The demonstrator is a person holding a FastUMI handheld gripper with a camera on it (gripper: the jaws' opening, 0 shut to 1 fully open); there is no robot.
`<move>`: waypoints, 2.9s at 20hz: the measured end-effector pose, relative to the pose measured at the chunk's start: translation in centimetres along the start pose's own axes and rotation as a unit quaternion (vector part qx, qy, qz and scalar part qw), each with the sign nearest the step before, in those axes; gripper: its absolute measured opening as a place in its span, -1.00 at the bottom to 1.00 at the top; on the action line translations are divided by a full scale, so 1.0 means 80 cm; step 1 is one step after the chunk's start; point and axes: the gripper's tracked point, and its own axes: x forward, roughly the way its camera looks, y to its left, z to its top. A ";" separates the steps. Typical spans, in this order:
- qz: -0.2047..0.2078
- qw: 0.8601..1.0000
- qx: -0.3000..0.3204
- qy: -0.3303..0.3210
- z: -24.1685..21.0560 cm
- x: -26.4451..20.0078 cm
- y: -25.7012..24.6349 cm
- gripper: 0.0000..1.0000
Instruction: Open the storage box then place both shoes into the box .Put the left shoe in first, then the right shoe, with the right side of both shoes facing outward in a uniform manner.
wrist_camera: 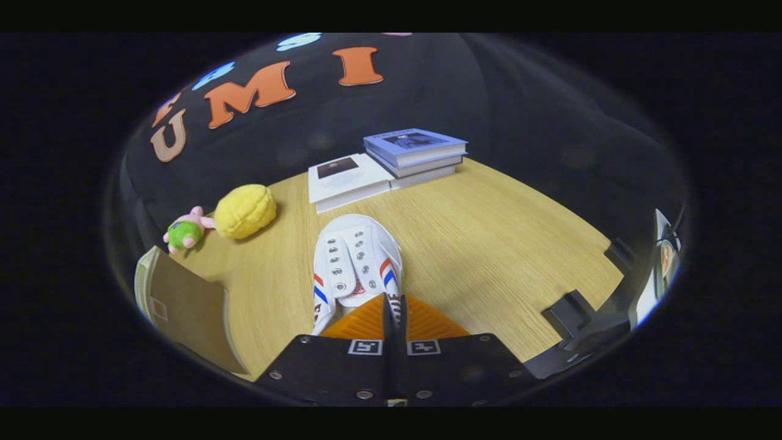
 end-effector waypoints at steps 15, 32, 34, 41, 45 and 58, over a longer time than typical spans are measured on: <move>0.120 0.992 -0.011 -0.049 0.061 -0.131 0.219 -1.00; 0.179 0.981 -0.073 -0.020 -0.056 -0.154 0.356 -0.99; 0.181 0.981 -0.068 -0.016 -0.063 -0.154 0.363 -1.00; 0.151 0.984 -0.091 0.008 -0.099 -0.138 0.358 -0.99; 0.170 0.974 -0.136 -0.056 -0.040 -0.170 0.386 0.01; 0.150 0.962 -0.108 -0.202 0.192 -0.234 0.296 0.97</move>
